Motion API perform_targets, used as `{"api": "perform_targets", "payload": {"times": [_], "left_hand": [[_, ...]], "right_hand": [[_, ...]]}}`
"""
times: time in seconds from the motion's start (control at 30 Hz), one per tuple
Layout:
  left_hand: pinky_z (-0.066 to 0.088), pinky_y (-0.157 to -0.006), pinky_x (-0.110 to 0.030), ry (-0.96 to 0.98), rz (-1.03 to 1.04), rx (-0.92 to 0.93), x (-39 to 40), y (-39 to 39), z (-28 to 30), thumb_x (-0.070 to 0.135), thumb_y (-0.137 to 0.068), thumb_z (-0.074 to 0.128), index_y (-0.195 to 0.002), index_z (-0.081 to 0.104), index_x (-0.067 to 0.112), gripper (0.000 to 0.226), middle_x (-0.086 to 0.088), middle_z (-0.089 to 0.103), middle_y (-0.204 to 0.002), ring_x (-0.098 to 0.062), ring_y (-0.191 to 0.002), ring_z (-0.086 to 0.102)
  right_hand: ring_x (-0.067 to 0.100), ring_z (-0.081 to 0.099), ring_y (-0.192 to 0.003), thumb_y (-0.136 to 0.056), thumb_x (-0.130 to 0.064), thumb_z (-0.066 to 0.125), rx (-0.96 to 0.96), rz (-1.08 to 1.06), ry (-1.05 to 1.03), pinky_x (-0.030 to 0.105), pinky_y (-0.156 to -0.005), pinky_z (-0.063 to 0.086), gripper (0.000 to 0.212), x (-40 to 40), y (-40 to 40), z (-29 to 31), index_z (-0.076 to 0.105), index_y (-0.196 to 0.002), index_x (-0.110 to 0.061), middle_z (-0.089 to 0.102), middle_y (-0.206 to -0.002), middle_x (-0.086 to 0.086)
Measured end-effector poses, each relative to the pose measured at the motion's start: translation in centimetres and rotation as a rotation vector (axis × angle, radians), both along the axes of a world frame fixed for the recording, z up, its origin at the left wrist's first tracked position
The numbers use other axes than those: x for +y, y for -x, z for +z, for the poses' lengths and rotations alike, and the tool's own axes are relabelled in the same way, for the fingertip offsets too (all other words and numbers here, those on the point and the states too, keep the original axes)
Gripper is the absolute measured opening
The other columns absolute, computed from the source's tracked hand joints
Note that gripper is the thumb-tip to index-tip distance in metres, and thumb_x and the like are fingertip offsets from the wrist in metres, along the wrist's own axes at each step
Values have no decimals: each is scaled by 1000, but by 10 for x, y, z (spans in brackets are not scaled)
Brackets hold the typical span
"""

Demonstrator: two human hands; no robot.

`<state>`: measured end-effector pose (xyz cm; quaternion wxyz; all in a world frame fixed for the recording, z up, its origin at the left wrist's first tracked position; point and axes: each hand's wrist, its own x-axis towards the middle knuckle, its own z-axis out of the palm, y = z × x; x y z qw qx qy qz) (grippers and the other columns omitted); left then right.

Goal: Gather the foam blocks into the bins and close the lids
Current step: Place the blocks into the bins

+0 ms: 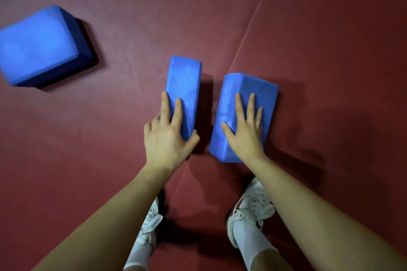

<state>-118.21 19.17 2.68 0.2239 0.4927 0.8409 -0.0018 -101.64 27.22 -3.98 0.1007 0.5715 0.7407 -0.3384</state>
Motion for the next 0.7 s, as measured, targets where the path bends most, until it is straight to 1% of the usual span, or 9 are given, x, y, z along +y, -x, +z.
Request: {"api": "perform_targets", "payload": {"times": [0.1, 0.17, 0.23, 0.27, 0.33, 0.43, 0.53, 0.6, 0.7], "left_hand": [[49, -73, -42, 10, -29, -9, 9, -13, 10, 53, -70, 44, -132, 54, 7, 78, -24, 40, -145, -37, -85, 65], [49, -72, -41, 6, -48, -16, 15, -20, 16, 54, -70, 44, -131, 55, 8, 78, -23, 41, -145, -37, -83, 65], [49, -71, -41, -2, -60, -16, 17, -26, 21, 55, -70, 43, -131, 55, 8, 78, -23, 42, -144, -38, -81, 65], [49, -71, -41, -5, -68, -14, 18, -28, 22, 55, -70, 43, -131, 55, 8, 78, -22, 43, -144, -38, -80, 65], [49, -71, -41, -9, -87, -16, 18, -31, 22, 56, -70, 43, -131, 55, 8, 79, -22, 43, -144, -38, -80, 66], [49, -72, -41, -14, -98, -21, 17, -32, 20, 56, -70, 43, -132, 54, 8, 79, -22, 42, -144, -38, -80, 66], [48, -72, -42, -25, -99, -16, 13, -26, 26, 55, -71, 42, -132, 54, 7, 79, -24, 41, -144, -39, -78, 65], [47, -71, -42, -38, -93, -2, 8, -19, 35, 54, -72, 41, -133, 53, 6, 78, -25, 41, -144, -40, -76, 64], [47, -72, -42, -58, -64, -14, -2, -8, 55, 55, -73, 41, -133, 53, 7, 79, -25, 39, -145, -41, -79, 64]], "right_hand": [[47, 32, -136, -86, -31, 67, -99, 131, -215, 69, -89, 43, 72, -4, -28, 13, 33, -149, -25, 19, -158, 16], [46, 37, -134, -84, -38, 67, -217, 121, -238, 71, -85, 44, 70, -5, -41, 22, 39, -146, -24, 25, -157, 15], [46, 31, -137, -84, -54, 56, -261, 89, -207, 72, -88, 38, 78, -7, -46, 29, 32, -149, -20, 15, -159, 15], [46, 25, -139, -82, -63, 52, -269, 46, -171, 71, -91, 36, 87, -7, -46, 31, 25, -152, -18, 7, -160, 15], [44, 13, -142, -74, -72, 55, -267, -28, -71, 68, -96, 34, 108, -6, -44, 33, 7, -154, -18, -13, -160, 11], [45, 14, -141, -71, -60, 71, -249, 13, -56, 58, -95, 42, 120, -8, -36, 32, -8, -153, -23, -26, -157, 7], [48, 20, -139, -77, -38, 73, -275, 108, -117, 53, -91, 49, 108, -11, -32, 36, -3, -153, -23, -23, -158, 8], [48, 21, -138, -80, -36, 69, -272, 156, -133, 52, -95, 47, 100, -8, -30, 46, 3, -154, -22, -19, -159, 9], [48, 29, -133, -80, -38, 68, -157, 190, -159, 50, -97, 45, 93, -2, -22, 76, 15, -154, -20, -11, -161, 11]]}}
